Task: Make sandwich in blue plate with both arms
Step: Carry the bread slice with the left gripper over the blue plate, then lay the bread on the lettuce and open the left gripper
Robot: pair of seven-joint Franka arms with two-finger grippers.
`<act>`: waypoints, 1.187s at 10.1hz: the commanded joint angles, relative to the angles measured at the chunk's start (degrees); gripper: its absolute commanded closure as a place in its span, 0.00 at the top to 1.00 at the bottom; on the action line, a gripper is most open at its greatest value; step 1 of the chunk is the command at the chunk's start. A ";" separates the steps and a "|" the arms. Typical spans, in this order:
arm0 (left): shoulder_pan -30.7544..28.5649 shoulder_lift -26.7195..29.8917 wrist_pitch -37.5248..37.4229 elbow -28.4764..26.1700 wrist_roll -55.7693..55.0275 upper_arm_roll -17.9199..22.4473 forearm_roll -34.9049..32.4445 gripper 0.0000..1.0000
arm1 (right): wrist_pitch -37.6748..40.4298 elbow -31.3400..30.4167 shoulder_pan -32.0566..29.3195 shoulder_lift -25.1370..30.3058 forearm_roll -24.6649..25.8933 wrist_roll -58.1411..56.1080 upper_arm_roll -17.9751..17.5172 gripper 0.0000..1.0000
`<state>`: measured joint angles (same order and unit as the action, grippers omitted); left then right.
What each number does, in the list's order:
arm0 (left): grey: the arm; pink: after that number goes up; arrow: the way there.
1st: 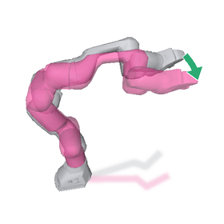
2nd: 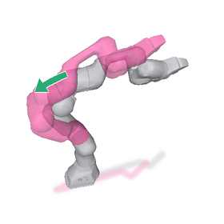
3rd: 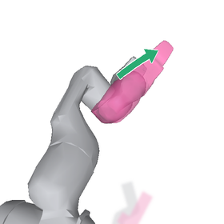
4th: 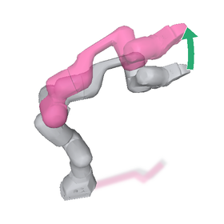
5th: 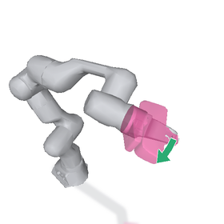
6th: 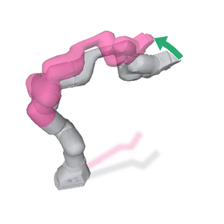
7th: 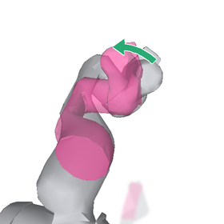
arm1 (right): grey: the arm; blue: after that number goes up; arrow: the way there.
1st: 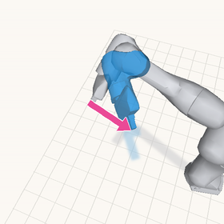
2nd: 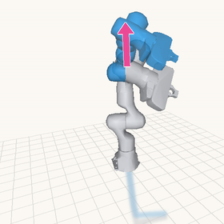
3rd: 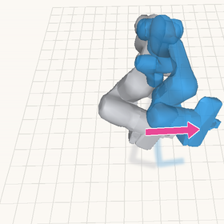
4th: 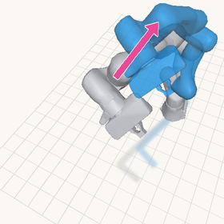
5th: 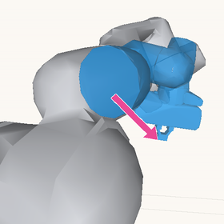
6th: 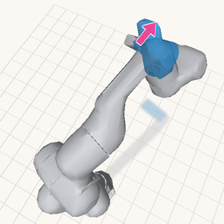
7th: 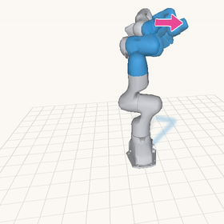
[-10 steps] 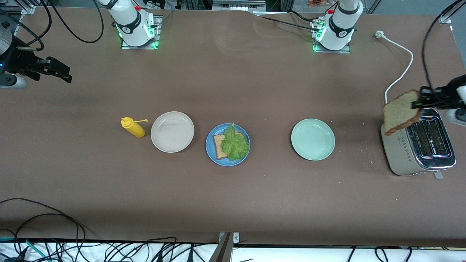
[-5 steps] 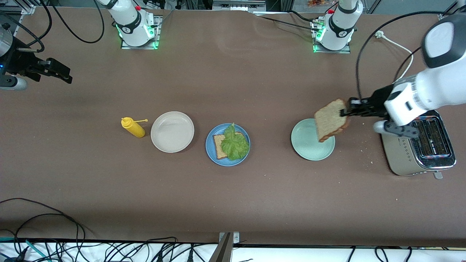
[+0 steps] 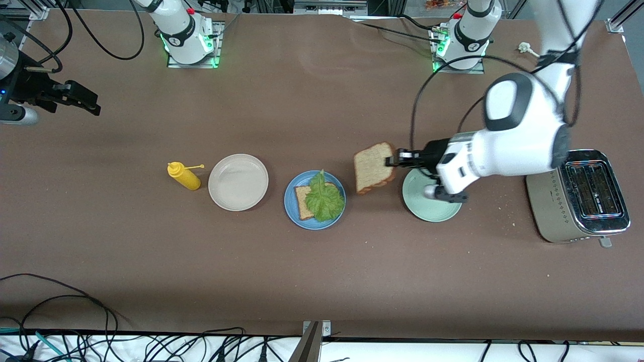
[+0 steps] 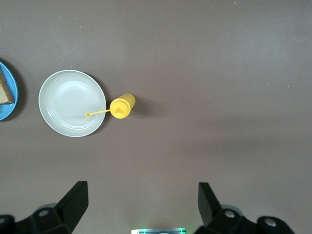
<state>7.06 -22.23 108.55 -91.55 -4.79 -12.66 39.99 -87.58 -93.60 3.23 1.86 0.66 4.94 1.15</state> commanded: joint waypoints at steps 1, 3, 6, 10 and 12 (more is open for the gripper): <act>7.51 -7.54 8.41 4.35 -0.39 0.71 3.25 0.00 | 1.00 0.87 -0.06 -0.27 0.31 0.86 -0.10 1.00; 10.68 -11.85 12.46 8.04 -0.48 0.71 4.30 0.00 | 1.00 0.87 -0.15 -0.19 0.30 0.77 -0.01 1.00; 14.28 -16.95 19.49 10.69 -0.66 0.79 4.66 0.00 | 1.00 0.96 -0.06 -0.19 0.30 0.77 -0.10 1.00; 17.10 -21.88 27.06 10.69 -0.22 0.79 5.54 0.00 | 1.00 0.96 -0.06 -0.27 0.30 0.77 -0.10 1.00; 17.02 -22.59 27.33 10.52 0.31 0.88 4.75 0.00 | 1.00 0.87 -0.15 -0.27 0.30 0.68 -0.10 1.00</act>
<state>23.38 -43.20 135.49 -83.21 -5.30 -12.65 43.55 -87.41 -93.59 3.21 1.80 0.66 4.95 1.24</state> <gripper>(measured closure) 0.916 0.000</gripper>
